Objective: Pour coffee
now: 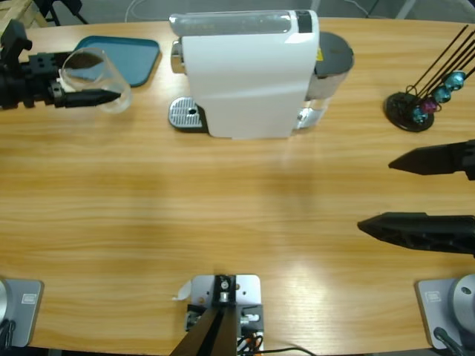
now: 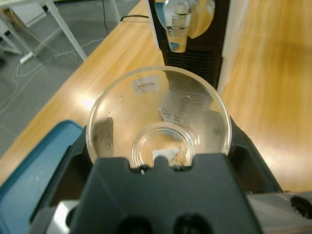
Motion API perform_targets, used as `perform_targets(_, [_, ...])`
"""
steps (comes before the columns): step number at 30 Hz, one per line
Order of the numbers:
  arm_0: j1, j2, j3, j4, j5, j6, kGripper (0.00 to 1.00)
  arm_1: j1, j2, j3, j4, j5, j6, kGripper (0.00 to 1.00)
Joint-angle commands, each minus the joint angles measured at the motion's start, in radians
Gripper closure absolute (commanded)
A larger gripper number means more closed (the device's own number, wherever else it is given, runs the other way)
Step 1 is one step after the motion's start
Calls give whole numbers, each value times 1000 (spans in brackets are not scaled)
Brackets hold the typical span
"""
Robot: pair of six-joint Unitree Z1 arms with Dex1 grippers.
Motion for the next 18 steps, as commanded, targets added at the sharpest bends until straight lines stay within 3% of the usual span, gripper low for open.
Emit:
perform_targets(1, [-50, 198, -117, 13, -103, 31, 1000, 6, -12, 5, 33, -19, -11, 0])
perform_targets(10, [-104, 296, -182, 13, -96, 21, 1000, 6, 5, 8, 23, -38, -16, 0])
perform_targets(18, [-195, 309, -246, 69, 29, 4, 1000, 6, 2, 21, 5, -65, -16, 0])
